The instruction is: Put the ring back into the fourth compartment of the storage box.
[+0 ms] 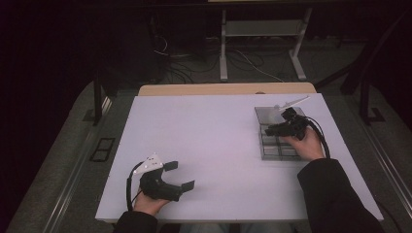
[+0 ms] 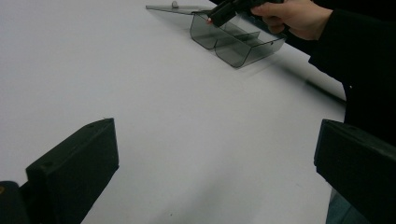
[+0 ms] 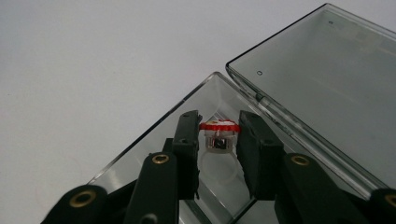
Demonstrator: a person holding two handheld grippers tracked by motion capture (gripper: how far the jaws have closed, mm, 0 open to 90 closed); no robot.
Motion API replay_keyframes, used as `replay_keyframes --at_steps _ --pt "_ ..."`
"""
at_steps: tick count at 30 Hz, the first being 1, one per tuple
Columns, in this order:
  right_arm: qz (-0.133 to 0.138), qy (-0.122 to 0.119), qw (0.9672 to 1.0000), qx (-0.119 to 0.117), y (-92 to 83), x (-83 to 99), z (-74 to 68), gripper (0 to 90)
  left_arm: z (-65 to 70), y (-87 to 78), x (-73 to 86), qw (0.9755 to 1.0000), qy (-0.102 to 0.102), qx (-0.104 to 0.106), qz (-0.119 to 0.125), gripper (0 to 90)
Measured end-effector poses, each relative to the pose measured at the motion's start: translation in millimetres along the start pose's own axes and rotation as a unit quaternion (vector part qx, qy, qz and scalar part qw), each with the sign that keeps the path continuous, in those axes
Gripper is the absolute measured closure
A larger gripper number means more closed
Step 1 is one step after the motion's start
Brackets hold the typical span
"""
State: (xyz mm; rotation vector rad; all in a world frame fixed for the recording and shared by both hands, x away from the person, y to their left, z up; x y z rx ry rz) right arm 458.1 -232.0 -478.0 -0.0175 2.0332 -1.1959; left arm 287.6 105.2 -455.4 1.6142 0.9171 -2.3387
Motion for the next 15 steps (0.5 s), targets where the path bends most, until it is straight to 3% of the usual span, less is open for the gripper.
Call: replay_keyframes --at_steps 15 --pt "-0.031 -0.008 0.9995 0.005 19.8 7.2 -0.8 66.3 0.1 1.5 0.7 1.0 -0.001 0.002 -0.003 0.0"
Point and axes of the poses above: each handheld gripper's, and its own axes: y roughly forward along the jaws, x roughly out of its underside, z roughly to its right, the point moved 8 cm from there along y, roughly forward along the jaws, and after that the axes turned 5 degrees about y, right-handed, at the moved point
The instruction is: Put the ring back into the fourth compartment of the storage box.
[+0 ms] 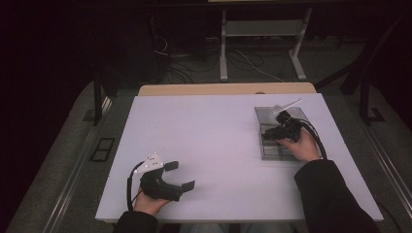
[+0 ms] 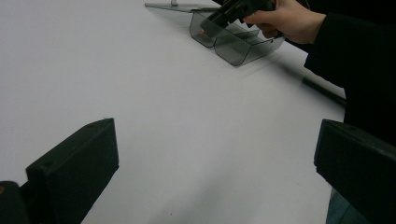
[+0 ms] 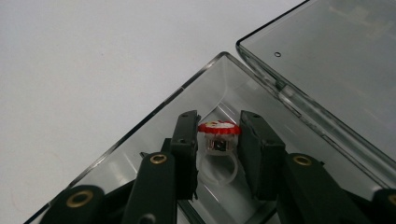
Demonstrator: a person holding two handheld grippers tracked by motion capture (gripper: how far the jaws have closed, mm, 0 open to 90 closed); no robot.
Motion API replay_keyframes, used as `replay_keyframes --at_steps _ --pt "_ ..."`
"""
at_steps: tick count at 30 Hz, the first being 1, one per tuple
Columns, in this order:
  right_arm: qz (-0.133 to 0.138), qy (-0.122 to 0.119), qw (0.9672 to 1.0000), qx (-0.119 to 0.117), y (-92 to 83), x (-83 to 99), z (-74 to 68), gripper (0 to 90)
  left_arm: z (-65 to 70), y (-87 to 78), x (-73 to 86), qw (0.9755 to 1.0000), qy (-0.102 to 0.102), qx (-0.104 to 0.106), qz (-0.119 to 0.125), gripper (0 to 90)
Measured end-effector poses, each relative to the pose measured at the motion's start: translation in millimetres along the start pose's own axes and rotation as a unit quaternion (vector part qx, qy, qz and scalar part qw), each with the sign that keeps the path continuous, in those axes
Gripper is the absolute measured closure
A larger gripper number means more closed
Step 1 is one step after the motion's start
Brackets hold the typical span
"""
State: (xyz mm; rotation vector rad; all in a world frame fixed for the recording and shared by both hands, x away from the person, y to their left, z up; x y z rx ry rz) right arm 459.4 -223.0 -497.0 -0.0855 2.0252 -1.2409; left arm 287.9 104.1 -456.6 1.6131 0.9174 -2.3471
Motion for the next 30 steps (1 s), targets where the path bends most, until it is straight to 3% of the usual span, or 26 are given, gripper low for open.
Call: replay_keyframes --at_steps 19,30 --pt "0.011 -0.008 0.9996 0.026 -17.8 -3.2 -5.9 53.5 -0.7 -0.3 1.3 1.0 -0.002 0.0 -0.003 0.0" --pt "0.044 0.017 0.9981 0.04 -48.2 -5.6 -10.4 36.0 -0.6 -0.8 1.5 1.0 -0.002 -0.001 -0.002 0.0"
Point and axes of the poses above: each handheld gripper's, and its own axes: y roughly forward along the jaws, x roughly out of its underside, z roughly to its right, the point moved 8 cm from there along y, roughly forward along the jaws, and after that the axes turned 5 degrees about y, right-handed, at the moved point
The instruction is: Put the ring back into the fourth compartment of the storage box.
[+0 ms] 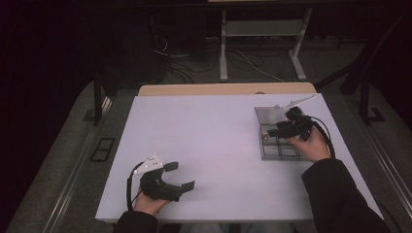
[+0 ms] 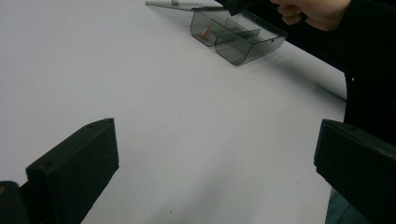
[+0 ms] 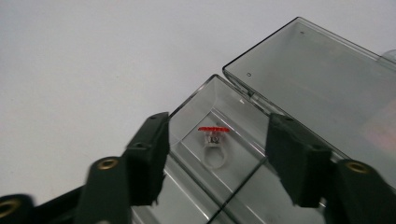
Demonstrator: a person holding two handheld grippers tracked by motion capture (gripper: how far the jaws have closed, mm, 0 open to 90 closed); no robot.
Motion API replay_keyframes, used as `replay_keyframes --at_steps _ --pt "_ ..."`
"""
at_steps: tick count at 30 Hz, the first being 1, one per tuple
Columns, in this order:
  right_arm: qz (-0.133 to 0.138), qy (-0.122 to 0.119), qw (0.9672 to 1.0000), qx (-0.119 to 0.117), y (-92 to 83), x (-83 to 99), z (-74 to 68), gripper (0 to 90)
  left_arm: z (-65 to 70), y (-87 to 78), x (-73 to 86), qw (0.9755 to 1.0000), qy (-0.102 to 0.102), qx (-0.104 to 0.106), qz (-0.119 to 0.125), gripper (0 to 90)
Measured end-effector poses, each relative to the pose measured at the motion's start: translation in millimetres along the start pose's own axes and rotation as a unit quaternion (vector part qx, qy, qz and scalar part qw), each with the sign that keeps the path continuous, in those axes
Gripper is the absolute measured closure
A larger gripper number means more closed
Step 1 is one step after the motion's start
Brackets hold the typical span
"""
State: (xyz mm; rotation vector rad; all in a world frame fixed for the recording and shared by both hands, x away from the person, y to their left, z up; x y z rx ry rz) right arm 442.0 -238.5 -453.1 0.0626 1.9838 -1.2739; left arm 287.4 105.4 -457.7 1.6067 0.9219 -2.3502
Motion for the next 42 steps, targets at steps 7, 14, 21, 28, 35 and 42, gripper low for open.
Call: replay_keyframes --at_steps 7,14,21,28,35,42 --pt "0.014 0.019 0.9997 -0.005 -15.5 9.0 -5.4 11.0 0.5 0.1 0.0 1.0 -0.001 -0.001 0.001 0.0" --pt "0.029 0.024 0.9992 -0.012 -31.1 26.5 -15.8 0.0 0.4 -0.1 0.2 1.0 -0.002 -0.002 0.0 0.0" --pt "0.047 0.031 0.9982 -0.021 -42.7 43.4 -25.5 0.0 0.4 -0.3 0.2 1.0 -0.003 -0.003 0.001 0.0" --pt "0.067 0.03 0.9968 -0.031 -56.6 56.0 -34.7 0.0 0.4 -0.9 0.2 1.0 -0.003 -0.003 0.001 0.0" --pt "0.092 0.028 0.9946 -0.038 -66.6 73.1 -44.0 0.0 0.4 -0.9 0.0 1.0 -0.003 -0.004 0.002 0.0" --pt "0.108 0.019 0.9931 -0.04 -69.2 87.9 -53.1 0.0 -0.3 -0.7 0.2 1.0 -0.004 -0.006 0.002 0.0"
Point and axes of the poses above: each handheld gripper's, and its own axes: y roughly forward along the jaws, x roughly out of its underside, z roughly to its right, the point moved 8 cm from there along y, roughly forward along the jaws, and after that the axes turned 5 degrees about y, right-handed, at the moved point
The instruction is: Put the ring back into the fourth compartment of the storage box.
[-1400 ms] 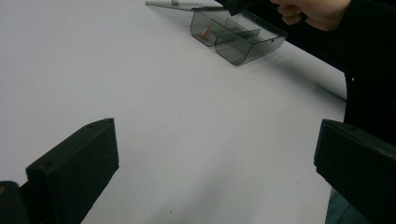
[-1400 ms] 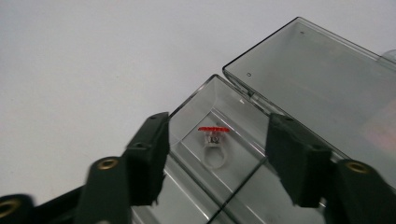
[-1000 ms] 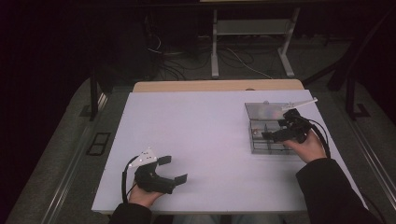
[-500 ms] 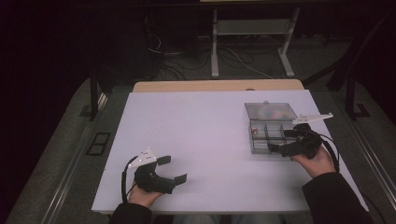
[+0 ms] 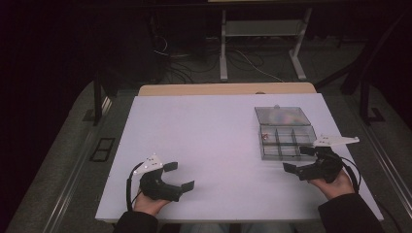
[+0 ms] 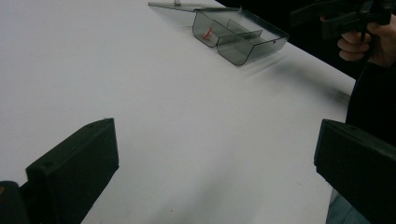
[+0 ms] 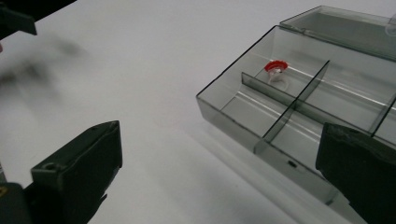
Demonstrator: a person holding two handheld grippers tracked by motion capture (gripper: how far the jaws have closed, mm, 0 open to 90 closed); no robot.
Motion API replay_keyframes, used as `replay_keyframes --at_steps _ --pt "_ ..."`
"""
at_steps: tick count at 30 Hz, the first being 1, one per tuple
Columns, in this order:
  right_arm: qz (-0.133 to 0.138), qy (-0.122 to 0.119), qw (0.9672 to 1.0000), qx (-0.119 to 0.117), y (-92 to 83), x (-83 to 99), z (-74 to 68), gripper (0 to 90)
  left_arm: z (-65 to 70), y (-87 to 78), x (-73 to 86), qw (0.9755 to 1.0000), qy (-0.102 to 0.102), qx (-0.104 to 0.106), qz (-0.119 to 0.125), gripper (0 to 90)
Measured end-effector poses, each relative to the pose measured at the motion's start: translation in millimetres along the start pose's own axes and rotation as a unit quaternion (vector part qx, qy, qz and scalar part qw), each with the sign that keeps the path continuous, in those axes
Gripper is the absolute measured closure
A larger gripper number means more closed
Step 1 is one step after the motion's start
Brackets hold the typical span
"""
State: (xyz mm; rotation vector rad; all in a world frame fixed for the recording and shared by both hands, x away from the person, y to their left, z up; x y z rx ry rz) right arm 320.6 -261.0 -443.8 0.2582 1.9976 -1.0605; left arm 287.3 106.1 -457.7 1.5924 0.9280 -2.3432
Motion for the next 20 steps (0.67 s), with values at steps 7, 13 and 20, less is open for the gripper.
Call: replay_keyframes --at_steps 7,13,20 --pt "0.002 -0.012 0.9998 -0.014 0.8 18.0 -12.4 0.0 0.0 -0.2 0.3 1.0 0.0 0.0 -0.001 0.0" --pt "0.006 -0.025 0.9995 -0.018 6.4 33.4 -17.3 0.0 -0.4 -0.4 0.5 1.0 0.0 0.0 -0.002 0.0" --pt "0.006 -0.035 0.9991 -0.024 10.0 46.9 -16.3 0.0 -0.1 0.7 1.1 1.0 -0.001 0.001 -0.004 0.0"
Point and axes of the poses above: each handheld gripper's, and its own axes: y roughly forward along the jaws, x roughly out of its underside, z roughly to its right, the point moved 8 cm from there along y, roughly forward along the jaws, and after that the axes turned 5 degrees about y, right-handed, at the moved point
